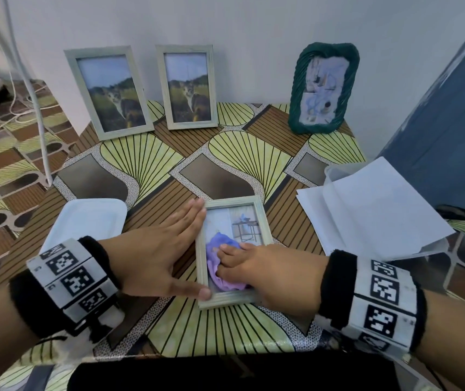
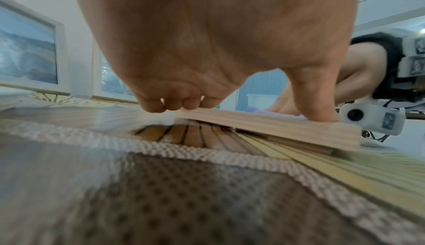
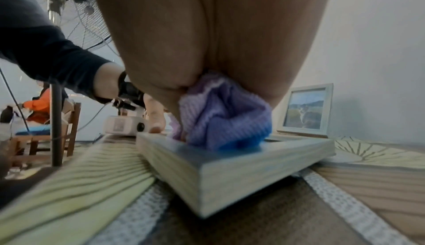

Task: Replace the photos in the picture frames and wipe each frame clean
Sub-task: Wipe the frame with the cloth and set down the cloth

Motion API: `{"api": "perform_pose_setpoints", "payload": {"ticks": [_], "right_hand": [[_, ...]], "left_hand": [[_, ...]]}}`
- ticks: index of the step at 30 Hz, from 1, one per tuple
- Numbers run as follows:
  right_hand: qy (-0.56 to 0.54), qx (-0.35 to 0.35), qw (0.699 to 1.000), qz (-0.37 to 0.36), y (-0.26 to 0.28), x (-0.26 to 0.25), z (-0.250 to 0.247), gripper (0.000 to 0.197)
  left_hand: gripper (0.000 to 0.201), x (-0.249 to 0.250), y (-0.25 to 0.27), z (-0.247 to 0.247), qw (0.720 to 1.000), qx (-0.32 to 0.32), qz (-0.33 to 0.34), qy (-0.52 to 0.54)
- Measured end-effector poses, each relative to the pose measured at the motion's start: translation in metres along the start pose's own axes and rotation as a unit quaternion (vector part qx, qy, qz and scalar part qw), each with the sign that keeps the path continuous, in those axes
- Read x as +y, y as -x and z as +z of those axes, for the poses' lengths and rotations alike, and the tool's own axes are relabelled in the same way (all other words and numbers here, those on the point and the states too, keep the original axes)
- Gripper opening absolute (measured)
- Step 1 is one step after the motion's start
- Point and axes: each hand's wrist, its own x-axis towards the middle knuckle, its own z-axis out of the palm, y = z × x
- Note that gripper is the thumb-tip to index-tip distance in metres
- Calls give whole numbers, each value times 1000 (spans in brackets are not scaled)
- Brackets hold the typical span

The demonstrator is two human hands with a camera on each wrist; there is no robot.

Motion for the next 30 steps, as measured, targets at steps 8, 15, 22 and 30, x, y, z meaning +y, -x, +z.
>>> {"api": "perform_pose_setpoints", "payload": {"ticks": [8,15,22,30], "right_hand": [[2,-2,999,36,31,-1,-2,37],[89,-8,993,70,29,0,0,42],[128,-6,986,107,5,13,-5,53],[33,25,994,100,-19,33,-20,59]], "left_hand": [[129,-1,1,4,1000,6,1,6],[129,0,2,6,1000,2,-3,11],[130,0,1,5,1000,5,6,28],[132,-2,-1,3,999,-1,4,34]]}}
